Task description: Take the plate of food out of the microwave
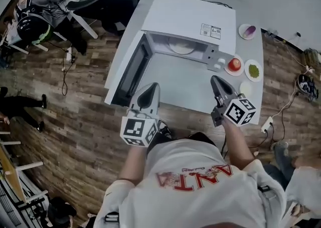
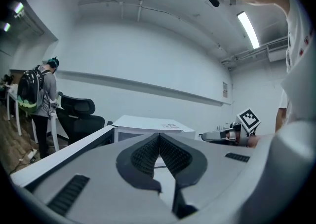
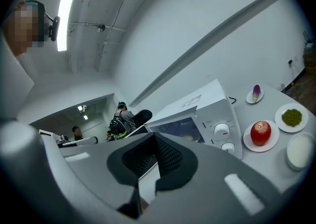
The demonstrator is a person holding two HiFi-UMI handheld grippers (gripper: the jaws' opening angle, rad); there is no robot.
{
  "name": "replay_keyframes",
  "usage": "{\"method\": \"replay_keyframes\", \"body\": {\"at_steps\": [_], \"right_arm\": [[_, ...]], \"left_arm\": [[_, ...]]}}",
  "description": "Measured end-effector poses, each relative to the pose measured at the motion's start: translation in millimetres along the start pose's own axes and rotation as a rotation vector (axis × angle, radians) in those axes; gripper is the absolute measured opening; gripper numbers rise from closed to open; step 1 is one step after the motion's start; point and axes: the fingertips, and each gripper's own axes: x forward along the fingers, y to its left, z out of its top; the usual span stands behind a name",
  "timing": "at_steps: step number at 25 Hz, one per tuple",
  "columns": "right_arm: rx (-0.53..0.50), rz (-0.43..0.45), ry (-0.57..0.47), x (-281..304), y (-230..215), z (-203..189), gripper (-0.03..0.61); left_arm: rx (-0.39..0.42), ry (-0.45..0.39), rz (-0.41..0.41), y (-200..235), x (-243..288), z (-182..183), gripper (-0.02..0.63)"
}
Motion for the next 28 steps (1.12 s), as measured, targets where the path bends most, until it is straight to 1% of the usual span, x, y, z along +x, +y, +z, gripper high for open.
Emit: {"method": "replay_keyframes", "body": {"at_steps": [3, 5, 8, 11, 15, 18, 21, 22, 24, 25, 28], "right_arm": [[0.013, -0.053, 0.003, 9, 6, -10, 0.003], [0.043, -0.062, -0.017, 20, 11, -15, 0.003], [0.128, -0.065, -0.054, 35, 8, -24, 0.003], [0.244, -0.107, -0.060, 37, -10, -41, 0.003], [0.384, -0.129, -0.065, 58, -42, -55, 0.005], [0.482, -0.121, -0.076, 76, -60, -64, 0.005], [0.600, -0.128, -0.099, 97, -76, -74, 0.012], [0.649, -0.134, -0.108, 104, -82, -78, 0.017], [0.753, -0.141, -0.128, 118, -93, -85, 0.063], [0.798, -0.144, -0.141, 125, -99, -88, 0.072], [0.890, -0.170, -0.182, 145, -115, -95, 0.072]], "left_arm": [[-0.030, 0.022, -0.084, 10, 13, -9, 0.011], [-0.037, 0.035, -0.128, 16, 21, -14, 0.011], [-0.039, 0.051, -0.171, 23, 30, -18, 0.011], [-0.056, 0.082, -0.204, 17, 33, -27, 0.011], [-0.057, 0.103, -0.194, 19, 49, -33, 0.010], [-0.064, 0.109, -0.177, 19, 55, -34, 0.011], [-0.050, 0.121, -0.166, 21, 60, -36, 0.011], [-0.049, 0.123, -0.162, 22, 62, -35, 0.011], [-0.050, 0.126, -0.155, 23, 63, -35, 0.011], [-0.049, 0.131, -0.153, 24, 63, -36, 0.011], [-0.046, 0.145, -0.142, 29, 65, -39, 0.011]]}}
